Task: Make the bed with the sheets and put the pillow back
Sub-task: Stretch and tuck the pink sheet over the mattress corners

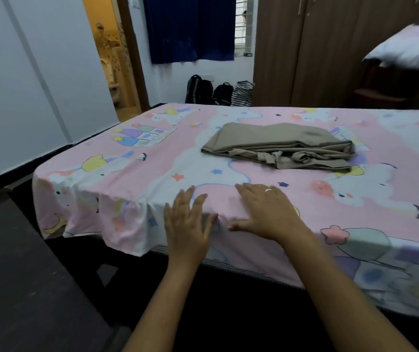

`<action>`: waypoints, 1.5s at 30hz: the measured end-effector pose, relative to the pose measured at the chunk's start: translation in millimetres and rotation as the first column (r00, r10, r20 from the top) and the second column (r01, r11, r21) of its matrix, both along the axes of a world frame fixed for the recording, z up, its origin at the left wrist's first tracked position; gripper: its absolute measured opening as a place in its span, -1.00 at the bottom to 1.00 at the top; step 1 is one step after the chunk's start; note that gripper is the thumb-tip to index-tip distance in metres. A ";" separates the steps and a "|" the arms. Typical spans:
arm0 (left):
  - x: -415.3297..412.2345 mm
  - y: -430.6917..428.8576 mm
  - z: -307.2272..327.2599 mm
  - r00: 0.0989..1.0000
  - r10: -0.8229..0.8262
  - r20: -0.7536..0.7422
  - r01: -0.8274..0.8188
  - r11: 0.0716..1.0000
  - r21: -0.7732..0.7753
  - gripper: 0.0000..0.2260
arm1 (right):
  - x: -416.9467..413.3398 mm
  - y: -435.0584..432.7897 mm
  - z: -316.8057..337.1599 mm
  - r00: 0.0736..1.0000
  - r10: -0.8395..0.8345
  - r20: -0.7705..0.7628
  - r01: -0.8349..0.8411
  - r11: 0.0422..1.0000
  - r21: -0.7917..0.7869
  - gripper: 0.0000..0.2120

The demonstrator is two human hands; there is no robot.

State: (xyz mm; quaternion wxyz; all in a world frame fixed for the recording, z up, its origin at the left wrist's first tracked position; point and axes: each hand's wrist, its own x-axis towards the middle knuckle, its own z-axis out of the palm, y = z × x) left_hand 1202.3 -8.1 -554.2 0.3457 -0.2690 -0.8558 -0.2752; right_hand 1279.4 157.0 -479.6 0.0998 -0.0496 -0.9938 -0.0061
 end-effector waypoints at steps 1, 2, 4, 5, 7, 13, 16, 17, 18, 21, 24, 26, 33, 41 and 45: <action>2.4 6.1 2.1 1.000 -0.025 0.003 0.025 1.000 -0.018 -0.64 | 2.1 2.9 -3.0 1.000 -0.021 0.019 0.020 1.000 0.016 -0.04; 4.4 10.0 2.2 0.998 -0.051 0.025 0.051 0.998 -0.023 -0.65 | 4.0 2.2 -10.0 0.999 -0.032 0.019 0.031 0.998 0.057 -0.01; 6.3 11.7 -5.9 0.995 -0.088 0.035 0.090 0.994 -0.056 -0.65 | 7.0 -5.1 -33.4 0.999 -0.023 -0.043 0.029 0.989 0.144 0.01; 7.2 10.1 -12.8 0.995 -0.098 0.017 0.099 0.990 -0.099 -0.62 | 6.9 -7.8 -46.4 0.995 0.003 -0.101 0.014 0.986 0.166 -0.04; 10.1 5.8 -27.8 0.993 -0.118 -0.007 0.115 0.978 -0.177 -0.51 | 7.9 -11.9 -63.9 0.968 0.086 -0.234 -0.035 0.976 0.216 -0.23; 22.2 -3.3 -81.1 0.979 -0.197 0.048 0.203 0.948 -0.246 -0.17 | 13.3 -11.2 -108.5 0.855 0.324 -0.405 -0.152 0.904 0.400 -0.49; 33.0 -16.1 -100.3 0.971 -0.195 0.141 0.235 0.891 -0.387 -0.02 | 25.9 -5.0 -135.7 0.861 0.416 -0.293 -0.230 0.832 0.504 -0.51; 35.4 -20.1 -103.8 0.969 -0.180 0.168 0.236 0.876 -0.421 0.00 | 31.9 -2.5 -143.4 0.871 0.417 -0.259 -0.243 0.824 0.511 -0.52; 36.2 -23.6 -106.6 0.971 -0.169 0.172 0.229 0.868 -0.441 -0.03 | 37.0 0.6 -151.5 0.879 0.409 -0.247 -0.243 0.828 0.505 -0.53; 32.8 -23.7 -112.1 0.974 -0.196 0.113 0.226 0.859 -0.459 -0.27 | 53.1 13.6 -168.2 0.882 0.354 -0.311 -0.163 0.849 0.503 -0.58; 30.9 -7.4 -108.7 0.967 -0.251 0.033 0.233 0.832 -0.504 -0.46 | 64.1 26.1 -162.6 0.872 0.340 -0.352 -0.116 0.842 0.527 -0.77; 33.8 7.4 -103.2 0.963 -0.270 0.019 0.238 0.812 -0.533 -0.51 | 65.0 28.5 -153.5 0.913 0.300 -0.276 -0.111 0.834 0.540 -0.85; 39.1 24.0 -99.7 0.957 -0.287 0.046 0.261 0.776 -0.574 -0.65 | 44.6 11.2 -155.3 0.997 0.069 0.014 -0.067 0.863 0.500 -0.95; 42.2 30.7 -82.2 0.948 -0.283 0.148 0.317 0.774 -0.548 -0.61 | 28.6 -16.1 -122.3 0.961 0.068 0.269 -0.141 0.955 0.262 -0.89; 38.9 28.6 -81.5 0.911 -0.233 0.341 0.397 0.720 -0.569 -0.37 | 21.6 -17.7 -123.0 0.908 0.024 0.418 -0.130 0.965 0.226 -0.69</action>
